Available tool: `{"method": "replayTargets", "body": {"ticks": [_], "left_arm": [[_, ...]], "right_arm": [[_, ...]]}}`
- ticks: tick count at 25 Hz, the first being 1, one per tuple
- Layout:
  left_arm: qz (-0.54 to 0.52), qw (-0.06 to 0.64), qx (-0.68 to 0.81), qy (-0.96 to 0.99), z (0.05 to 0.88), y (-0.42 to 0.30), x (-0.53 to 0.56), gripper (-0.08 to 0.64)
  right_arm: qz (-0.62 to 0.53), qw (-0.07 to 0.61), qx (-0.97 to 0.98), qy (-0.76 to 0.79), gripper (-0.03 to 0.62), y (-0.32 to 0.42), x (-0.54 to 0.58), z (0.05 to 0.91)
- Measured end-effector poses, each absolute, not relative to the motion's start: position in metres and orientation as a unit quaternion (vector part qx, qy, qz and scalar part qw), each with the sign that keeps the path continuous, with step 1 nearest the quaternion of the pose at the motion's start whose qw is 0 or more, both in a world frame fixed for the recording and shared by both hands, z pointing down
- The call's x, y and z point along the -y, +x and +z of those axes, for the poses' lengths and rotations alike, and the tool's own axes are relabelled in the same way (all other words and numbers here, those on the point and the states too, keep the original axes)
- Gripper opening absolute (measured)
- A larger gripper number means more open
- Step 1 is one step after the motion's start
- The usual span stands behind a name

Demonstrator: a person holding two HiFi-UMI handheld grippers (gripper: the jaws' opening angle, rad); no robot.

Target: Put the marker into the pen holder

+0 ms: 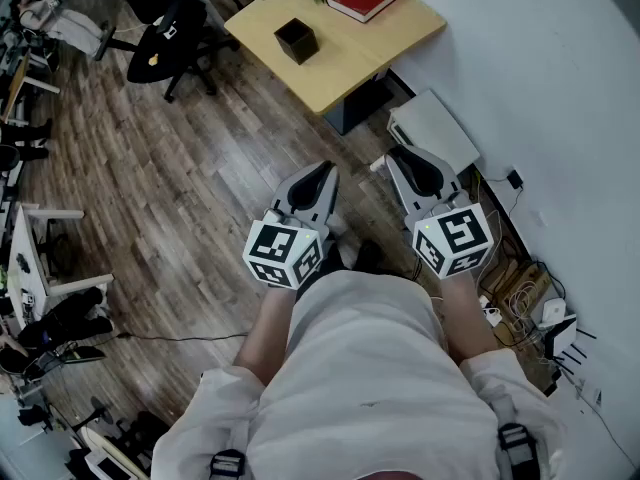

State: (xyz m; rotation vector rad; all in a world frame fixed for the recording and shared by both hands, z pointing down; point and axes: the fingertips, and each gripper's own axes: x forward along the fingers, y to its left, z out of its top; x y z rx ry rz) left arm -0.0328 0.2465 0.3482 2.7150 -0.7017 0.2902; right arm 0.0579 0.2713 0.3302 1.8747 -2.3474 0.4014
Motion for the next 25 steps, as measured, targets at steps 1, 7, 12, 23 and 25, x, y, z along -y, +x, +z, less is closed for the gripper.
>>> {"method": "replayTargets", "body": {"ticks": [1, 7, 12, 23, 25], "left_arm": [[0.101, 0.16, 0.247, 0.95, 0.348, -0.034, -0.25, 0.028], [0.098, 0.157, 0.257, 0.949, 0.344, -0.04, -0.265, 0.028], [0.096, 0.155, 0.266, 0.946, 0.344, -0.043, -0.274, 0.028], [0.102, 0.154, 0.265, 0.946, 0.344, -0.043, -0.287, 0.028], [0.102, 0.155, 0.266, 0.946, 0.345, -0.043, -0.286, 0.028]], "right_arm": [[0.132, 0.056, 0.774, 0.617, 0.064, 0.057, -0.274, 0.33], [0.129, 0.059, 0.776, 0.614, 0.064, 0.053, -0.29, 0.328], [0.13, 0.06, 0.78, 0.609, 0.064, 0.053, -0.3, 0.331], [0.142, 0.054, 0.785, 0.6, 0.064, 0.051, -0.306, 0.33], [0.142, 0.054, 0.785, 0.601, 0.064, 0.052, -0.305, 0.331]]}}
